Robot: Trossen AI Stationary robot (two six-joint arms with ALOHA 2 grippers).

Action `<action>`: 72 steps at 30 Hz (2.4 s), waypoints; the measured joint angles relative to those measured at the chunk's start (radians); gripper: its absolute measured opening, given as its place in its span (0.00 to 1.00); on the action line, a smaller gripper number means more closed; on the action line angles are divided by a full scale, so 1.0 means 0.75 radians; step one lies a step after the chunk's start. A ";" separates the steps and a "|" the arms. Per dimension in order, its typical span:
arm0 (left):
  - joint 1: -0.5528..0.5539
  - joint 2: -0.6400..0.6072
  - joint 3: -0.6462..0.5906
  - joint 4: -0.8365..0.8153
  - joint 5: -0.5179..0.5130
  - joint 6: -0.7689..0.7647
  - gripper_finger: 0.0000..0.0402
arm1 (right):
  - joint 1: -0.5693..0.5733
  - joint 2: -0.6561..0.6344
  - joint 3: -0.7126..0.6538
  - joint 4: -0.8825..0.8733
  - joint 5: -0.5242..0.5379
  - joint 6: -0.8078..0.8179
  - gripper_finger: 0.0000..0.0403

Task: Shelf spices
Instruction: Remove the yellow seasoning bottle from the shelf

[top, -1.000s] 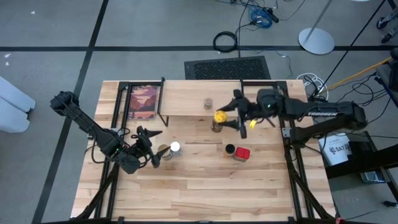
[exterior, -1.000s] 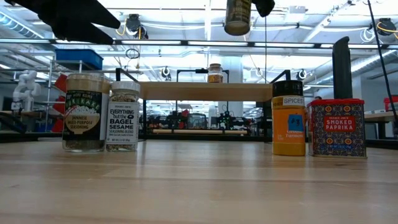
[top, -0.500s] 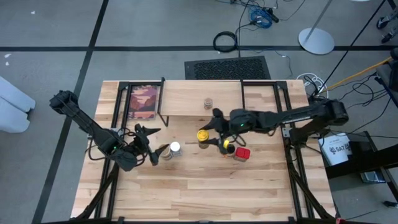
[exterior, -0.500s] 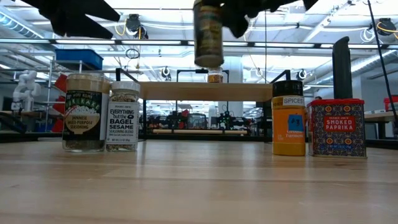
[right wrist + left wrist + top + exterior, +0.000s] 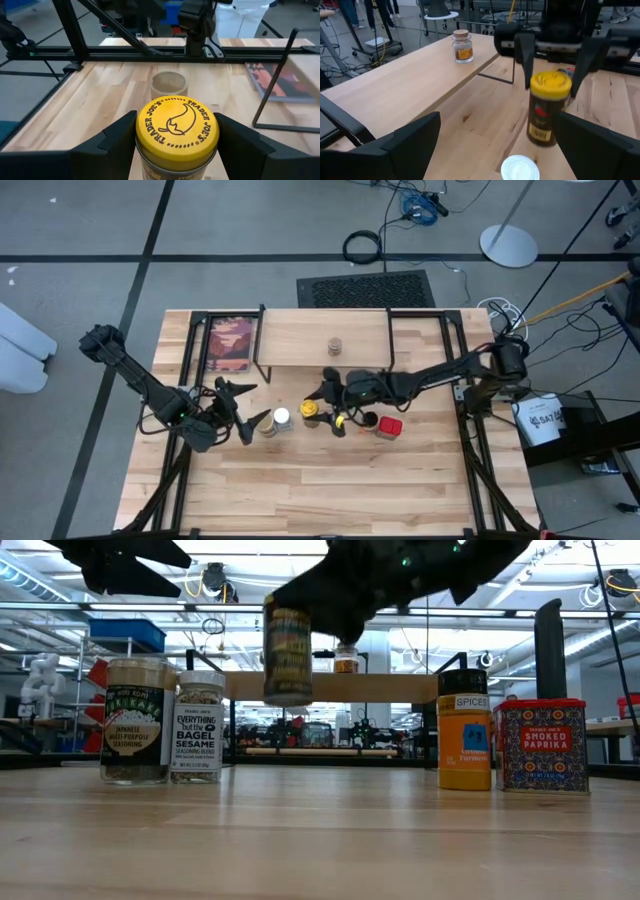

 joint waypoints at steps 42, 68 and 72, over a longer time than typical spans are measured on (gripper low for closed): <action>0.000 0.001 0.001 0.000 0.001 -0.001 0.96 | 0.026 0.278 0.000 0.275 0.045 -0.098 0.57; 0.000 0.001 0.001 0.000 0.002 -0.002 0.96 | 0.047 0.332 -0.001 0.354 0.110 -0.122 0.57; -0.001 0.001 0.001 0.000 0.002 -0.002 0.96 | 0.047 0.335 0.000 0.375 0.110 -0.118 0.57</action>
